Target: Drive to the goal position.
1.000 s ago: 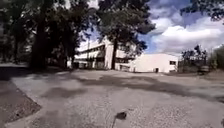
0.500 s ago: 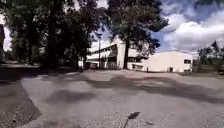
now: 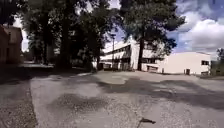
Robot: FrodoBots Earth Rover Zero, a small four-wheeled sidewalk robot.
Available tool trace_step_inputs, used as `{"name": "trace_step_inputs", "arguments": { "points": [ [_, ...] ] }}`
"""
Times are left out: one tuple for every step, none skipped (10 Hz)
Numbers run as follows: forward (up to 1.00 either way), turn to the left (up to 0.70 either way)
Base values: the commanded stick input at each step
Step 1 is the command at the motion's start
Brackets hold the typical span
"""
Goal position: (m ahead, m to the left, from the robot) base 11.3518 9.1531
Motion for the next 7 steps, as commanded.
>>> {"name": "trace_step_inputs", "arguments": {
  "points": [
    [0.70,0.28],
    [0.70,0.28],
    [0.70,0.28],
    [0.70,0.28],
    [0.70,0.28],
    [0.70,0.28],
    [0.70,0.28]
  ]
}}
